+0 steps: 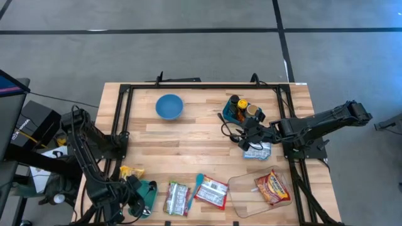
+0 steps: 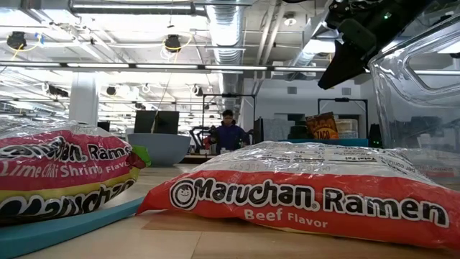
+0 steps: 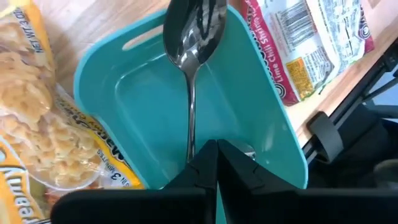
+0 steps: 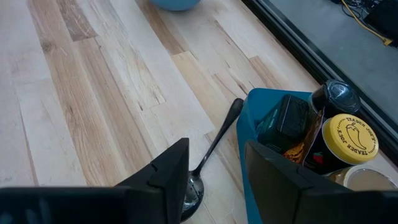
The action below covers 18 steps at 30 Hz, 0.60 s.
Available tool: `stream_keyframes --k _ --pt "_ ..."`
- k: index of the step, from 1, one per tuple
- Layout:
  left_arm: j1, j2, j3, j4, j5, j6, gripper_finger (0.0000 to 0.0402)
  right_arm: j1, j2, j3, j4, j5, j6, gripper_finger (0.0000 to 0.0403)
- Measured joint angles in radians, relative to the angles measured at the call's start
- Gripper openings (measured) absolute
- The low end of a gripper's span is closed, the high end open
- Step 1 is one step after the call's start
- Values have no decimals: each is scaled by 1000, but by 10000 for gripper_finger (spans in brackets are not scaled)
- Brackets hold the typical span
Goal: Pick & Place Food Item
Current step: Put the silver spoon into the green bin
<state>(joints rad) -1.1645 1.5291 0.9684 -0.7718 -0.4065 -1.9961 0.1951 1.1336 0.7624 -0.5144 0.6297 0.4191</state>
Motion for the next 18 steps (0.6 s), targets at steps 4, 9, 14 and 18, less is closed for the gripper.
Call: stream_keyframes --k 4,9,14,18 --pt "0 0 0 1 16 -3 0 0 0 0 0 0 0 150" --pt "0 -42 0 -30 84 -59 0 0 0 0 2 0 0 150" --pt "-1 -114 0 -75 102 -111 0 0 0 0 2 0 0 150" --pt "-3 -165 1 -129 163 -165 0 0 0 0 2 0 0 150"
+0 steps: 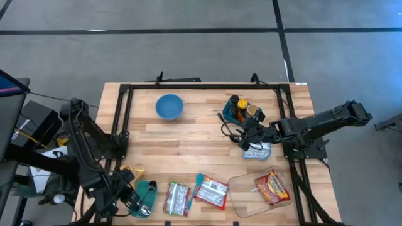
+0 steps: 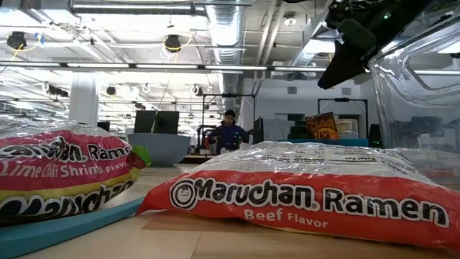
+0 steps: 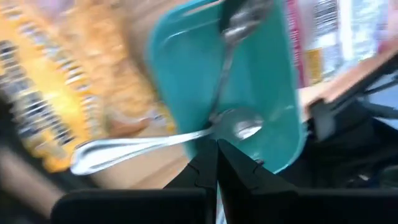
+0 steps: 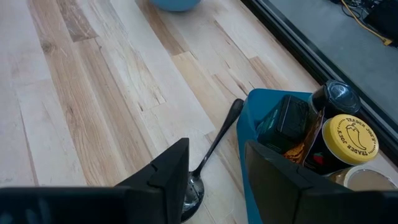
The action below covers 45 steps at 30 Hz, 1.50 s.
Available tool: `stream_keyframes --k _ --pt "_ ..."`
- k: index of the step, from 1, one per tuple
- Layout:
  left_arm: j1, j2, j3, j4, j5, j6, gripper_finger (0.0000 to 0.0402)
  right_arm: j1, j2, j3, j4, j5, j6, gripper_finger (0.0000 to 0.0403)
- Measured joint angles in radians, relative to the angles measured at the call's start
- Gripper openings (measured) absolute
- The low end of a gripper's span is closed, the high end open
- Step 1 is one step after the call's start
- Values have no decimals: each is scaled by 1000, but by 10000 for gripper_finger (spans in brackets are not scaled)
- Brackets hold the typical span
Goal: Pick & Place Food Item
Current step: Put the silver spoon into the green bin
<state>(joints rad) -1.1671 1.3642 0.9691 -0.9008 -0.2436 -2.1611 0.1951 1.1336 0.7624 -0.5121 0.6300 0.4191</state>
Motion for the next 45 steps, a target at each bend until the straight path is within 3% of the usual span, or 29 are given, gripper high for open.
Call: stream_keyframes --k 12,19,28,45 --pt "0 -23 0 -83 280 -2 0 0 0 0 14 0 0 150" --pt "0 20 0 -39 300 0 0 0 0 0 22 1 -8 150" --pt "0 117 0 -18 402 10 0 0 0 0 21 0 -8 150" --pt "0 182 -34 -77 391 7 0 0 0 0 20 0 -9 150"
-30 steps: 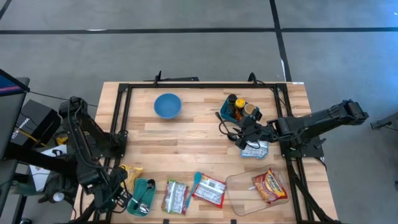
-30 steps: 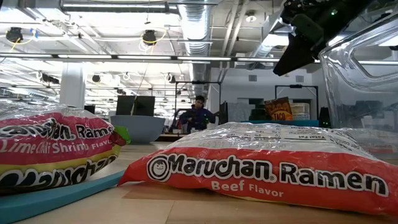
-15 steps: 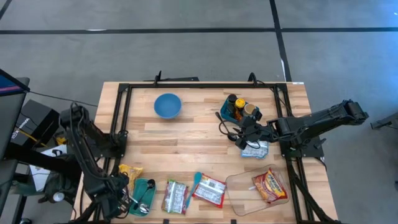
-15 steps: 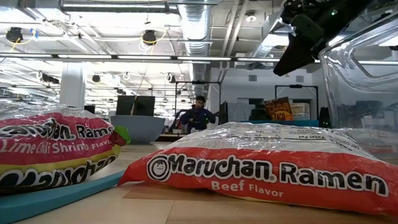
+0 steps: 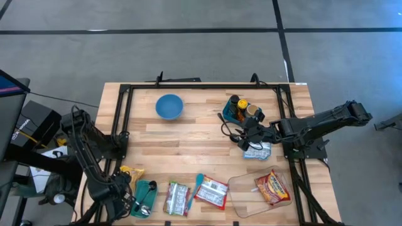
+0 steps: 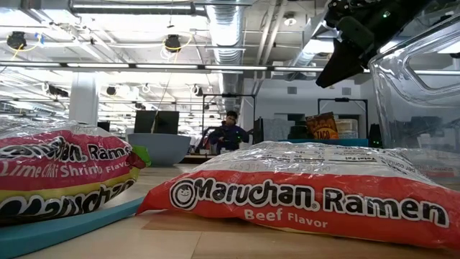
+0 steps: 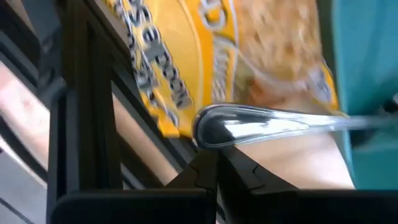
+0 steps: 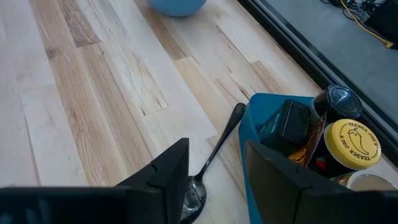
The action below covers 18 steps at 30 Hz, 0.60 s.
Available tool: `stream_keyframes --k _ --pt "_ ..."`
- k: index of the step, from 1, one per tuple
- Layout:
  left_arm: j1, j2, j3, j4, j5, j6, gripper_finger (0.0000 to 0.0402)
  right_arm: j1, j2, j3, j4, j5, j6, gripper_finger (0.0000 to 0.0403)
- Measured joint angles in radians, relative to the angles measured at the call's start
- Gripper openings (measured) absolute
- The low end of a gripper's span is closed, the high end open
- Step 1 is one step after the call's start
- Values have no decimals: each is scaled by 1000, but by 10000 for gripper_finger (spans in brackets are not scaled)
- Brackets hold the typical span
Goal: Pick & Place Food Item
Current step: Put the silver spoon into the green bin
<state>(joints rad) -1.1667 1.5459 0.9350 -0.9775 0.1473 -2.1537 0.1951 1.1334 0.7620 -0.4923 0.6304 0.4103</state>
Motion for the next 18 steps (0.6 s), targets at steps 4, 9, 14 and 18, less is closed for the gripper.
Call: stream_keyframes --k 4,9,14,18 --pt "2 0 -57 70 -26 0 0 0 0 0 0 0 0 150" --pt "1 0 -80 127 -25 1 0 0 0 0 0 0 0 150" --pt "0 -7 -79 132 -25 2 0 0 0 0 0 0 0 150" --pt "0 -21 -78 129 -25 2 0 0 0 0 0 0 0 150"
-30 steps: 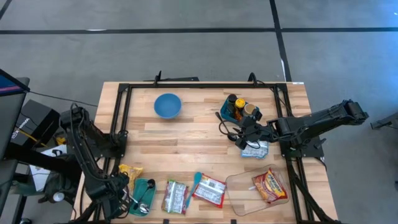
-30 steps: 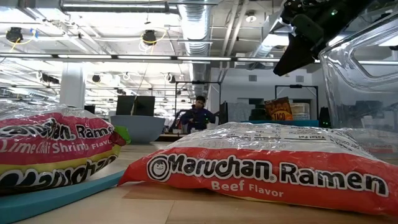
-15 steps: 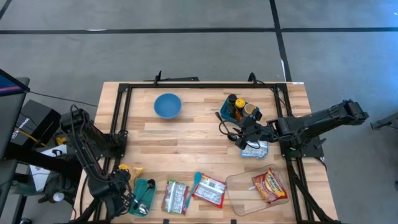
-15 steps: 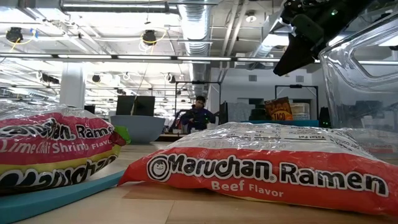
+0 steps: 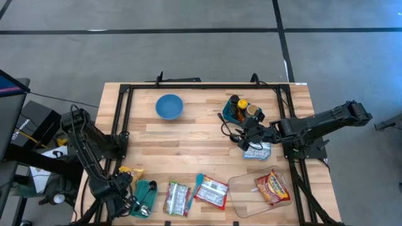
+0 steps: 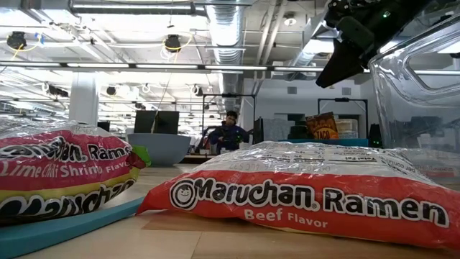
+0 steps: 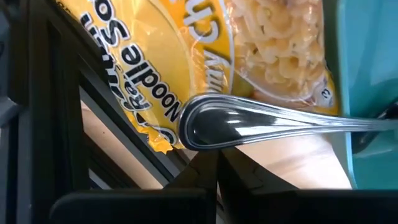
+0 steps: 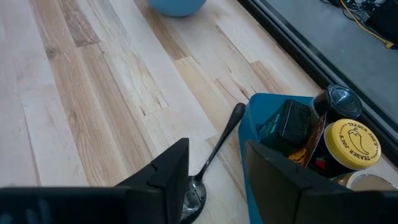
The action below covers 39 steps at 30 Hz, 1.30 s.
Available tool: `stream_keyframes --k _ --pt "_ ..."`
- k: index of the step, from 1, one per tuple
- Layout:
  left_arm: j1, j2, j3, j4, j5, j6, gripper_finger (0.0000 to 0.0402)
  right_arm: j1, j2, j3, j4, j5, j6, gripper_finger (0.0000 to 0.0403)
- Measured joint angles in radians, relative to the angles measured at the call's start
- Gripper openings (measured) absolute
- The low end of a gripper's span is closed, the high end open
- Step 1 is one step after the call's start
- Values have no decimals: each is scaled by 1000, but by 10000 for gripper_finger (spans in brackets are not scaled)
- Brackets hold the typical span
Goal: Pick & Place Food Item
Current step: Put the silver spoon into the green bin
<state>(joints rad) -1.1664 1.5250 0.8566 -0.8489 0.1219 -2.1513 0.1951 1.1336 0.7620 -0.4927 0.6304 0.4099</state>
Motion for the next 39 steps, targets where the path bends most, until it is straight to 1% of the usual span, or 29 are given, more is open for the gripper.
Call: stream_keyframes --k 3,8,15,23,29,35,39 --pt "0 -1 0 -19 -5 0 0 0 0 0 0 0 0 150" --pt "7 -1 -2 -61 -74 -1 0 0 0 0 0 0 0 150" --pt "7 -1 -2 -63 -83 0 0 0 0 0 0 0 0 150" --pt "7 -1 -2 -64 -194 0 0 0 0 0 0 0 0 150" --pt "7 -2 -2 -64 -211 0 0 0 0 0 0 0 0 150" --pt "8 -2 -2 -64 -303 0 0 0 0 0 0 0 0 150" --pt "8 -2 -2 -66 -317 0 0 0 0 0 0 0 0 150"
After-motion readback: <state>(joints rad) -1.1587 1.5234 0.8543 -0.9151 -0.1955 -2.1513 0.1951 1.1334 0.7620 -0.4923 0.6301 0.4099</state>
